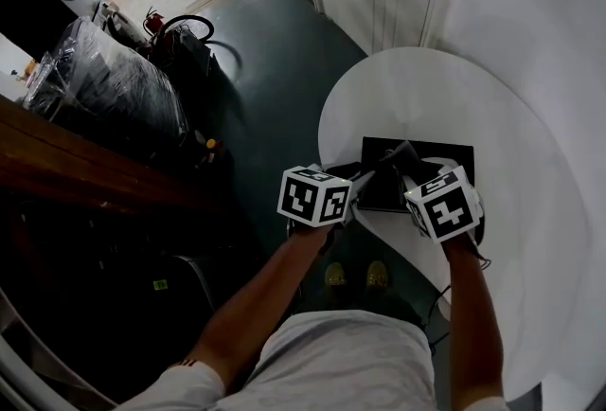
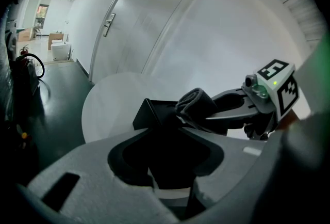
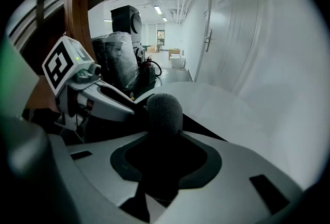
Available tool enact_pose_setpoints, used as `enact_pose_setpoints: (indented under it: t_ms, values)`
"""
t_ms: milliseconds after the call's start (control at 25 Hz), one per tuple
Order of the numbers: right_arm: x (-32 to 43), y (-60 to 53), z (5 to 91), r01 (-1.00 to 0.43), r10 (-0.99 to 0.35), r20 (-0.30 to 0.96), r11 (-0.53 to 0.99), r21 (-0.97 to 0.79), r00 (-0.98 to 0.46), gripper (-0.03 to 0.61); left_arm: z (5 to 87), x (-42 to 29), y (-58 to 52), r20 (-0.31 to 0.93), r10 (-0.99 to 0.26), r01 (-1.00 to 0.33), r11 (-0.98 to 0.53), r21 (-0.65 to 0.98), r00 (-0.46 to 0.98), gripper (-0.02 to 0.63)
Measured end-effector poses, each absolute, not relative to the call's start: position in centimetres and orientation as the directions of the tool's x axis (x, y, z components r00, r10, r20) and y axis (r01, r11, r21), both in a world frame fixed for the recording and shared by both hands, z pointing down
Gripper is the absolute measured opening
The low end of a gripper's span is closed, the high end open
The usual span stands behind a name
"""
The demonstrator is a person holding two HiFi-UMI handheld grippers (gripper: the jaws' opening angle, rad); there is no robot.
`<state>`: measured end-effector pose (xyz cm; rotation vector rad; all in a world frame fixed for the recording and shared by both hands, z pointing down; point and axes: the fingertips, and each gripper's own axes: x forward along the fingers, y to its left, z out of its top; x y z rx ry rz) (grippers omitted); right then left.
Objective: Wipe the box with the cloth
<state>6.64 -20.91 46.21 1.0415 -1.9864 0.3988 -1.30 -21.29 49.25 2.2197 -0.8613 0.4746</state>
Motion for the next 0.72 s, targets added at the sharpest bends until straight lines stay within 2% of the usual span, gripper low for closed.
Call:
enact_pose_setpoints:
  t_ms: [360, 720]
  values:
    - [14.1, -20.6, 46.1, -0.854, -0.559, 0.802, 0.504, 0.130, -0.208, 0.109, 49.3, -1.3, -21.3, 0.545, -0.445, -0.699, -0.534, 0.476, 0.711, 0.155]
    - [15.3, -20.0, 45.1, -0.846, -0.589, 0.792, 0.495, 0.195, -0.162, 0.109, 49.4, -1.3, -21.3, 0.544, -0.447, -0.700, -0.532, 0.477, 0.710, 0.155]
